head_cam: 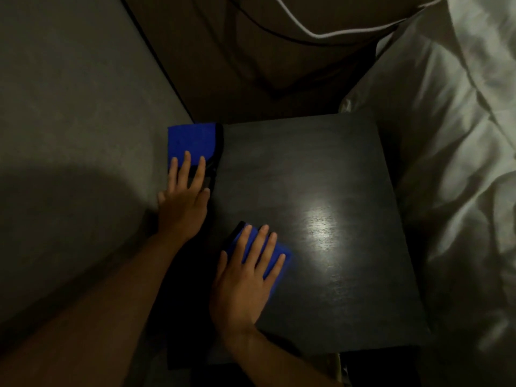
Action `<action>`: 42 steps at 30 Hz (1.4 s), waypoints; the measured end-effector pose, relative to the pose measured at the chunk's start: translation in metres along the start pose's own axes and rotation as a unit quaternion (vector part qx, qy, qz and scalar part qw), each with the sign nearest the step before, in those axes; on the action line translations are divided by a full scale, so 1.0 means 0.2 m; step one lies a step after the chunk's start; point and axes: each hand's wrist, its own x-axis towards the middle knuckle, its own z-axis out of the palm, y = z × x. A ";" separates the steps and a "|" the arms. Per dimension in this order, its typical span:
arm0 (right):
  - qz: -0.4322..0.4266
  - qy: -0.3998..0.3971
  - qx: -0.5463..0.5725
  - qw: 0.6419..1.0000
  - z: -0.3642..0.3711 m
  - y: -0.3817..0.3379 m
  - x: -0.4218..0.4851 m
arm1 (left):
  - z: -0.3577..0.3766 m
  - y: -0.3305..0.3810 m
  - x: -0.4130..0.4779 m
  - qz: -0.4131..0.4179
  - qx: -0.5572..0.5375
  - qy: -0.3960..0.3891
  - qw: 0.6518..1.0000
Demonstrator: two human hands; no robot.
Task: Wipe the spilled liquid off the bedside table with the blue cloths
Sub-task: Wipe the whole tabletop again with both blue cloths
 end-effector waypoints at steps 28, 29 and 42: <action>-0.311 -0.089 -0.026 0.946 0.02 -0.08 -0.09 | 0.06 -0.12 -0.02 0.101 -0.077 0.058 0.990; -0.330 -0.097 -0.028 0.938 0.02 -0.09 -0.09 | 0.07 -0.12 -0.02 0.102 -0.068 0.058 0.991; -0.525 -0.128 -0.063 0.839 0.01 0.06 -0.08 | 0.09 -0.07 -0.05 0.085 -0.001 0.083 0.993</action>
